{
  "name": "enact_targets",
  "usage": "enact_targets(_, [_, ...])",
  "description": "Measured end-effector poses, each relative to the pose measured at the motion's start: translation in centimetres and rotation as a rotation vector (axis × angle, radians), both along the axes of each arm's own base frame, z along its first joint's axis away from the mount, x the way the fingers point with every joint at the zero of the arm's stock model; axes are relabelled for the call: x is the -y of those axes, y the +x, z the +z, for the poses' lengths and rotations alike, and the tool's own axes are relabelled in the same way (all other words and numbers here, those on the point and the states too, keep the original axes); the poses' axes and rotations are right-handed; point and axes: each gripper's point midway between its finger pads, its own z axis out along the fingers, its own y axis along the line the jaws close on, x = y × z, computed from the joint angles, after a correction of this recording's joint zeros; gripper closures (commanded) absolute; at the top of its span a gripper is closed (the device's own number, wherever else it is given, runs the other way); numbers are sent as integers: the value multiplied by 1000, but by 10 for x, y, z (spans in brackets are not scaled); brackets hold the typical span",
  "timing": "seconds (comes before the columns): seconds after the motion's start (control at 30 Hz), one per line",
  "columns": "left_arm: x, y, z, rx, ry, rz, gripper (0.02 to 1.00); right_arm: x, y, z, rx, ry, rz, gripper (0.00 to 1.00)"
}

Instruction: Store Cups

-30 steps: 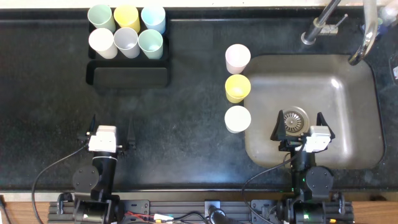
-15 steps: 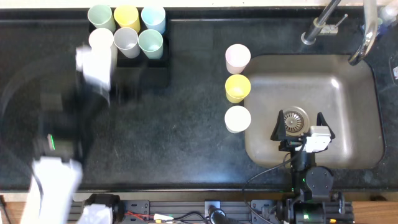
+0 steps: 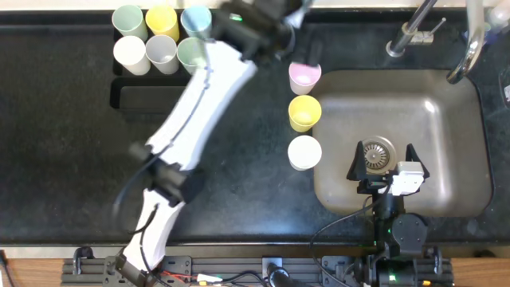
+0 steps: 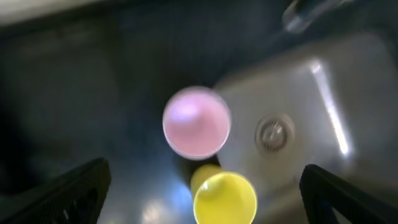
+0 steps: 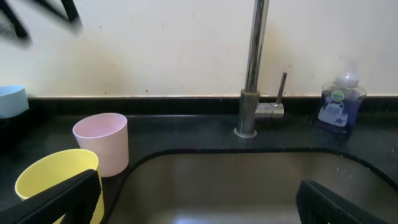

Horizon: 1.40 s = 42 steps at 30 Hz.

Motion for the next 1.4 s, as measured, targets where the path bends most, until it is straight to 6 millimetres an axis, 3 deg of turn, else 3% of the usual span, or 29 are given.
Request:
enact_targets(0.07, [-1,-2,-27,-80,27,68,20,0,0,0,0,0,0,5])
enact_targets(0.13, [-6,-1,-41,-124,37,128,20,0,0,0,0,0,0,3])
enact_targets(0.4, [-11,12,-62,-198,-11,329,20,0,0,0,0,0,0,3])
enact_targets(0.7, [-10,18,-125,-314,19,462,20,0,0,0,0,0,0,5])
enact_targets(0.93, [-16,22,-130,-330,12,500,31,0,0,0,1,0,0,3])
enact_targets(0.97, [-16,22,-130,-330,11,500,123,0,0,0,0,1,0,3])
enact_targets(1.03, [-16,22,-130,-333,6,511,581,0,0,0,0,0,0,3])
enact_targets(1.07, [-16,22,-130,-333,5,514,766,0,0,0,0,0,0,3])
enact_targets(1.13, [-15,23,-130,-332,0,516,974,0,0,0,1,0,0,5])
enact_targets(1.4, [-12,29,-132,-319,-20,522,982,0,0,0,0,0,0,3])
